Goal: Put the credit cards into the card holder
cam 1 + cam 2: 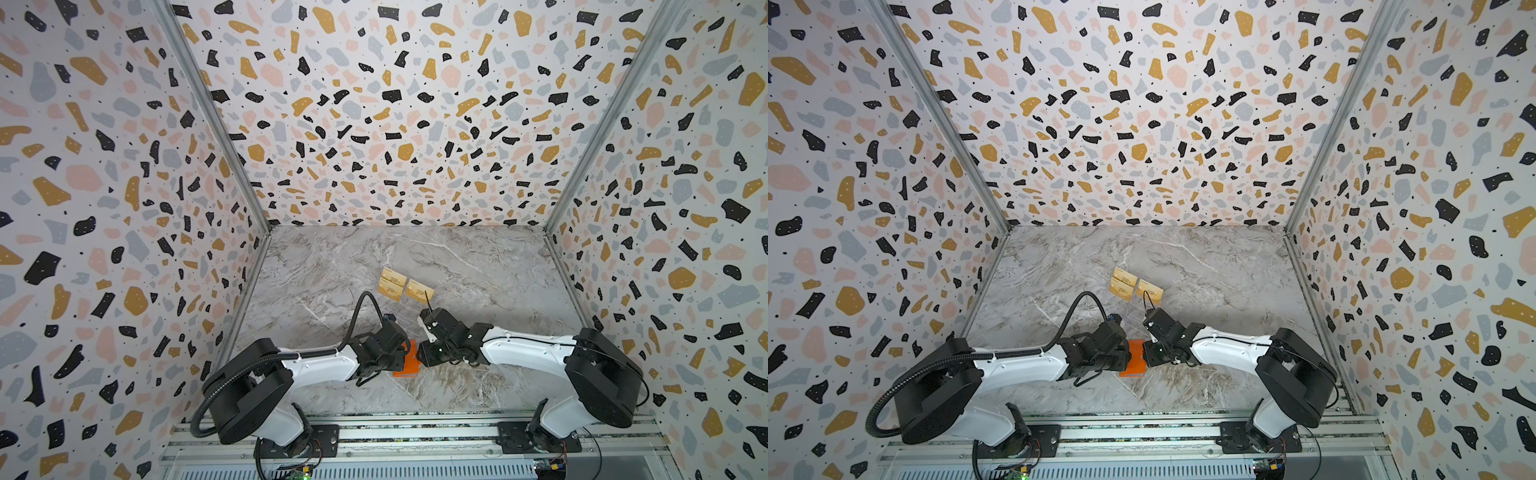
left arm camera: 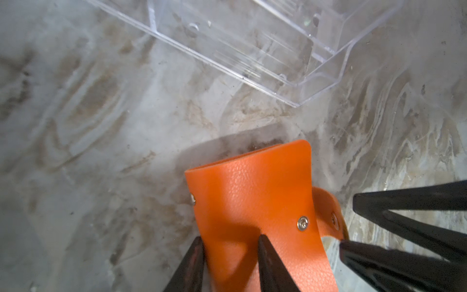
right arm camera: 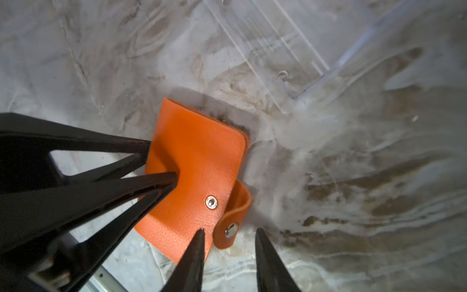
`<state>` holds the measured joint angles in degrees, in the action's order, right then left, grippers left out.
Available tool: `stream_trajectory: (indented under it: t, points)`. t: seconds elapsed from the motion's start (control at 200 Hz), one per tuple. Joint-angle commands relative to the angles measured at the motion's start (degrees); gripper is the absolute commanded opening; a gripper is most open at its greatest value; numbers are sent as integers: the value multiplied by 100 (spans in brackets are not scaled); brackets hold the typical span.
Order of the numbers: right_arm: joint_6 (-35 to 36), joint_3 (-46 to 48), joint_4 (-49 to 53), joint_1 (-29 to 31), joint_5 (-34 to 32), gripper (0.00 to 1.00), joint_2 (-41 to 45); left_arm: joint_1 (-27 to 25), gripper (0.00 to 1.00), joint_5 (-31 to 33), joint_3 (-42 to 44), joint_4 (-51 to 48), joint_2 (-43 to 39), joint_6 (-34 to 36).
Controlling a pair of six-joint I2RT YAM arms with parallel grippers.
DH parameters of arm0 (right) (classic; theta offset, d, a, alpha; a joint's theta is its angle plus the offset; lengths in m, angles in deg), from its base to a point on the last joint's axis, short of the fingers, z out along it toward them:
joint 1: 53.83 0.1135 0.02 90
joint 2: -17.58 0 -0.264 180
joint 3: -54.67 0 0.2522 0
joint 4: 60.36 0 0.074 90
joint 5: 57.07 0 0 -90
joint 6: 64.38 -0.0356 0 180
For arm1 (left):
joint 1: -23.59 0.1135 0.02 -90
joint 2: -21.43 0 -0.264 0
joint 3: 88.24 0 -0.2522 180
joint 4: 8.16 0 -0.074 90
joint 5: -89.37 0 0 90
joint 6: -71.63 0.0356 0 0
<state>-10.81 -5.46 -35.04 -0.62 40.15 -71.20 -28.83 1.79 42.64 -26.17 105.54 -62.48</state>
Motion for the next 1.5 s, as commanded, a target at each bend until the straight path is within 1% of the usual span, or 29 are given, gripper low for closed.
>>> stream_trajectory:
  t: [0.0,0.21,0.511,0.871,1.076,1.291,1.492]
  points:
    - [-102,-195,228,24,-210,34,-15,-100,37,-75,200,-392,35,73]
    - [-119,-212,344,26,-289,18,52,-117,37,-57,231,-455,-54,111]
    - [-100,-183,215,-19,-43,11,17,-121,37,-120,343,-506,-389,190]
    - [-245,242,-470,-322,892,0,205,-133,36,-118,240,-507,-299,184]
    - [-228,372,-686,-482,1253,0,239,-137,36,-110,231,-498,-282,177]
    - [-151,406,-1054,-487,1671,0,200,-165,36,-118,239,-465,-250,168]
    - [178,137,-701,-461,1642,0,30,-181,36,-119,239,-441,-246,146]
